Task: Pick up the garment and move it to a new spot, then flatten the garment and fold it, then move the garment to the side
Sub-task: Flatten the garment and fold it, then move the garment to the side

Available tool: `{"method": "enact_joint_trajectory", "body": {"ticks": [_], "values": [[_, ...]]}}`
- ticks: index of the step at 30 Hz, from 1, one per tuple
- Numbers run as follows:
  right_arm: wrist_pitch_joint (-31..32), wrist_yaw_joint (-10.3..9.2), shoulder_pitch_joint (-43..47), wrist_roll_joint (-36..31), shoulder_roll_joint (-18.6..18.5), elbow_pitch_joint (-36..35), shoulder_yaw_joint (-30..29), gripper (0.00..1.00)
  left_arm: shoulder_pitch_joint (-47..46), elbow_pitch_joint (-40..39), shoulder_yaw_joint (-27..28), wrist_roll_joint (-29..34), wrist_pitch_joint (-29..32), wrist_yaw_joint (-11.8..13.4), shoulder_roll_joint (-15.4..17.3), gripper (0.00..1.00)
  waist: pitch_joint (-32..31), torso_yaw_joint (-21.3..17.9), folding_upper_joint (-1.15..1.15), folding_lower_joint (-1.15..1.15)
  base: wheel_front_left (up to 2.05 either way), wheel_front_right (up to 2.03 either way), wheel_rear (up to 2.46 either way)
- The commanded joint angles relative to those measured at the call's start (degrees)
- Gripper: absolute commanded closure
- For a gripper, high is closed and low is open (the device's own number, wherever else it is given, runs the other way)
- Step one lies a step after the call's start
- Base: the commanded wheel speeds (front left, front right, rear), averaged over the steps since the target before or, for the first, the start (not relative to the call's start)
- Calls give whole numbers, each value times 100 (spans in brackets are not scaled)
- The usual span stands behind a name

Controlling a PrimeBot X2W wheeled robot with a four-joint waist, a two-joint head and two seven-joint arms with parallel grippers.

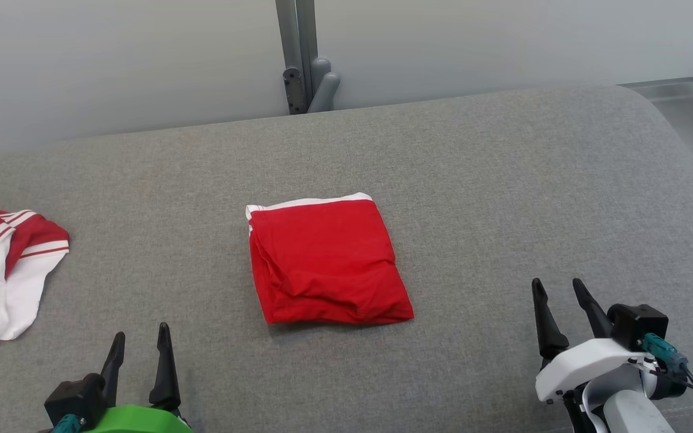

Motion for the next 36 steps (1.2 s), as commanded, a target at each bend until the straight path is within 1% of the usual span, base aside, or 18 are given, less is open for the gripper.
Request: {"method": "enact_joint_trajectory", "body": {"ticks": [1, 6, 13, 16, 20, 24, 29, 31, 34, 36], "values": [[-16, 0, 43, -36, 22, -51, -12, 0, 79, 13, 11, 28, -2, 34, 21, 0, -1, 11, 0, 0, 0, 0, 0], [-16, 0, 32, -61, 43, -46, 1, 0, 64, 49, -21, 49, -2, 54, 21, 0, 10, 60, 0, 0, 0, 0, 0], [-16, 0, 19, -15, 57, -53, 49, 0, 35, 45, -92, 50, -2, 149, 21, 0, 74, 147, 0, 0, 0, 0, 0], [-16, 0, -140, 26, 51, -65, 102, 0, -68, 36, -203, 58, -2, 155, 20, 0, 244, 239, 0, 0, 0, 0, 0], [-16, 0, -429, 71, 15, 20, 351, 0, -266, -16, -429, 155, -2, 205, 21, 0, 557, 443, 0, 0, 0, 0, 0], [-17, 0, -893, 192, -1, 210, 672, 0, -445, -27, -653, 245, -2, 269, 20, 0, 846, 691, 0, 0, 0, 0, 0], [-16, 0, -1497, 528, -26, 563, 1081, 0, -642, -17, -923, 320, -2, 345, 22, 0, 1176, 1041, 0, 0, 0, 0, 0], [-17, 0, -1608, 585, -37, 654, 1190, 0, -673, -11, -967, 328, -2, 357, 20, 0, 1224, 1099, 0, 0, 0, 0, 0], [-17, -1, -1920, 724, -137, 986, 1372, 0, -761, 16, -1089, 323, -2, 388, 19, 0, 1342, 1280, 0, 0, 0, 0, 0], [-16, -1, -2085, 858, -138, 1288, 1441, 0, -801, 16, -1168, 304, -2, 408, 19, 0, 1401, 1389, 0, 0, 0, 0, 0]]}}
